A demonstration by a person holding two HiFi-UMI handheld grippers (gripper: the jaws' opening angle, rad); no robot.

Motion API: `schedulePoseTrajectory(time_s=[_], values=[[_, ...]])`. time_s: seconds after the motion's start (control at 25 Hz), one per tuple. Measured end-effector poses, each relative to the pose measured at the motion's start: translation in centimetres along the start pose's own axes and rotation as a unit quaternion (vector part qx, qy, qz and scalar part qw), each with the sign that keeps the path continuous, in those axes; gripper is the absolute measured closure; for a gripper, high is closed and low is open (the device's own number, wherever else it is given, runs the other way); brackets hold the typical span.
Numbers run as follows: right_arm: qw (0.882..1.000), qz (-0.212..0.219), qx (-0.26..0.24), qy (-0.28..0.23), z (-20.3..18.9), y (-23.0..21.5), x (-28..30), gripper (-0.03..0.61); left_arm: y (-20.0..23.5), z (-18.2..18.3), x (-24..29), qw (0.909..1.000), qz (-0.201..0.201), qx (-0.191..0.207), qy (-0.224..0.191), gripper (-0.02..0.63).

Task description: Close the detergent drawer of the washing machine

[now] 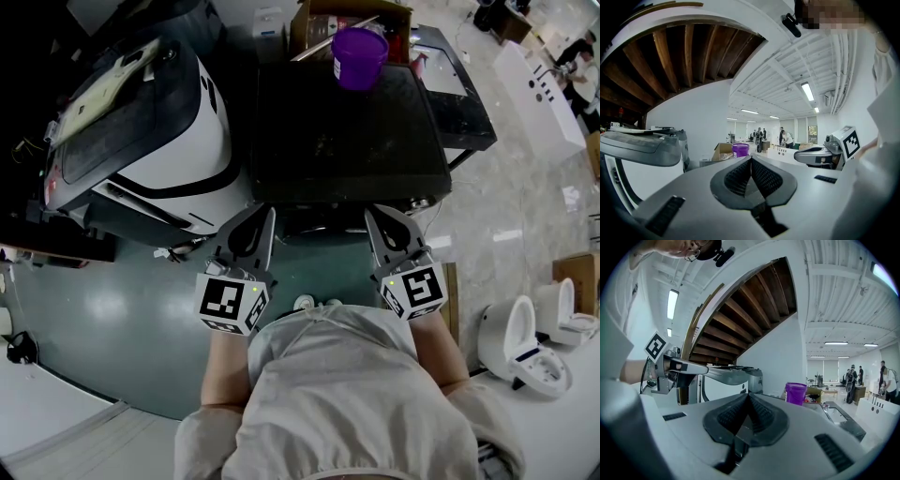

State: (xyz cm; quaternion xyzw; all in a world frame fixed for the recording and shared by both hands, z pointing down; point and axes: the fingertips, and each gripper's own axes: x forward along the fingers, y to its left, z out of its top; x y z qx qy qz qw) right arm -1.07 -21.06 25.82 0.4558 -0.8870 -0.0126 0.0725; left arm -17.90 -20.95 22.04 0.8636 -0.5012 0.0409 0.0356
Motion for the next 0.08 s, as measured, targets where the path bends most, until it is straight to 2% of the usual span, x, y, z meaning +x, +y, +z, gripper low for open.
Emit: schedulePoseTrajectory(time_s=[0.08], values=[[1.0,-0.002,-0.001,0.003,-0.24,0.11,-0.05,0.577,0.01,-0.22,-0.16,1.0,0.0,-0.002,0.001,0.595]])
